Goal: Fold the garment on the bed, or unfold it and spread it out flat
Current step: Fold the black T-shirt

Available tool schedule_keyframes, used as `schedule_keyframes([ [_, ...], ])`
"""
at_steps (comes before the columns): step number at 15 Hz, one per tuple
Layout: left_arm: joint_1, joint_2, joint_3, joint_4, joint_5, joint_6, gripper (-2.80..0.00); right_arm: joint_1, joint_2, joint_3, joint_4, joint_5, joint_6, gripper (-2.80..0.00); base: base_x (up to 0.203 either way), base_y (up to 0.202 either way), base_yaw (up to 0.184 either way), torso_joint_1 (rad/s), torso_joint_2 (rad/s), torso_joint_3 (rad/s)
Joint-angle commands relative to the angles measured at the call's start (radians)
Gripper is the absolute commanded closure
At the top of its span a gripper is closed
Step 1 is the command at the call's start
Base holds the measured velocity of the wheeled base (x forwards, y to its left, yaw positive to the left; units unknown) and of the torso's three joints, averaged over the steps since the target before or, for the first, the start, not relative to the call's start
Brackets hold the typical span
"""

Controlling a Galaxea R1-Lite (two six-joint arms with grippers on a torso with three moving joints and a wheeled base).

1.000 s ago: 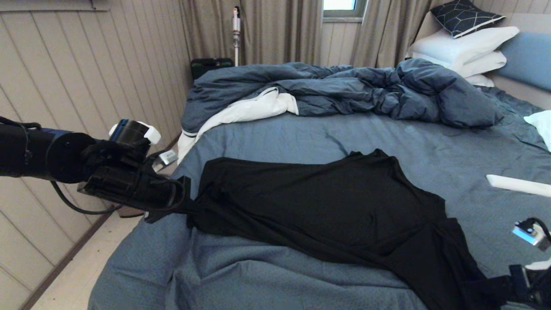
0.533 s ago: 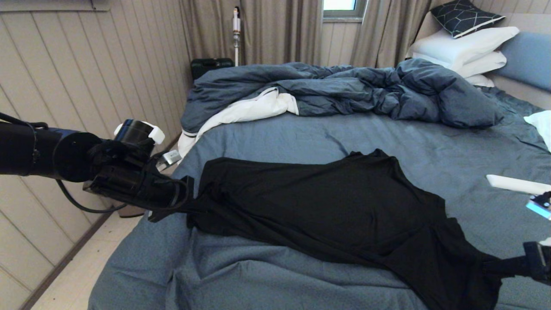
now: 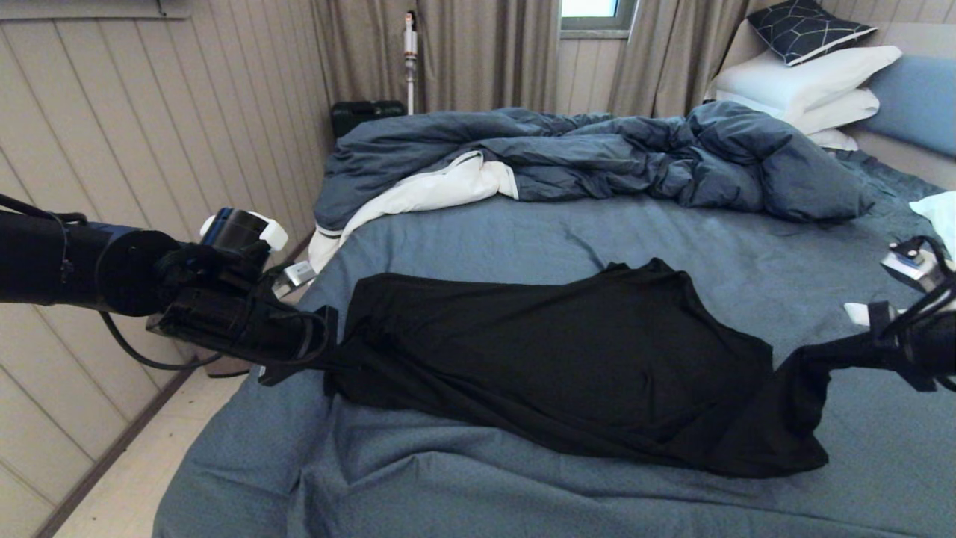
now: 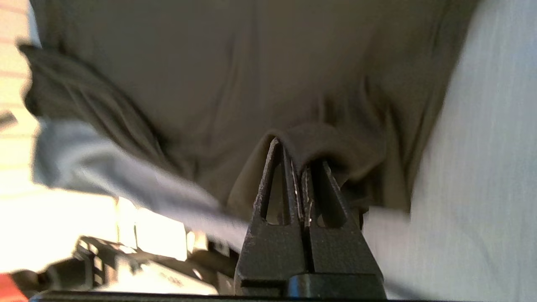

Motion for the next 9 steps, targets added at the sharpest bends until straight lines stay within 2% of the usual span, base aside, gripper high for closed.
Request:
schedule_keyframes([
  [1, 0.000, 0.003, 0.000, 0.002, -0.003, -0.003, 0.00, 0.015, 0.122, -0.070, -0.007, 0.004, 0.024, 0.00, 0.000, 0.000, 0.000, 0.000, 0.00, 0.000],
  [6, 0.001, 0.018, -0.012, 0.000, -0.003, 0.000, 0.00, 0.023, 0.316, -0.337, -0.036, -0.012, 0.179, 0.00, 0.000, 0.000, 0.000, 0.000, 0.00, 0.000],
  [9, 0.002, 0.020, -0.012, 0.000, -0.001, 0.002, 0.00, 0.029, 0.395, -0.446, -0.037, -0.062, 0.271, 0.00, 0.000, 0.000, 0.000, 0.000, 0.00, 0.000],
])
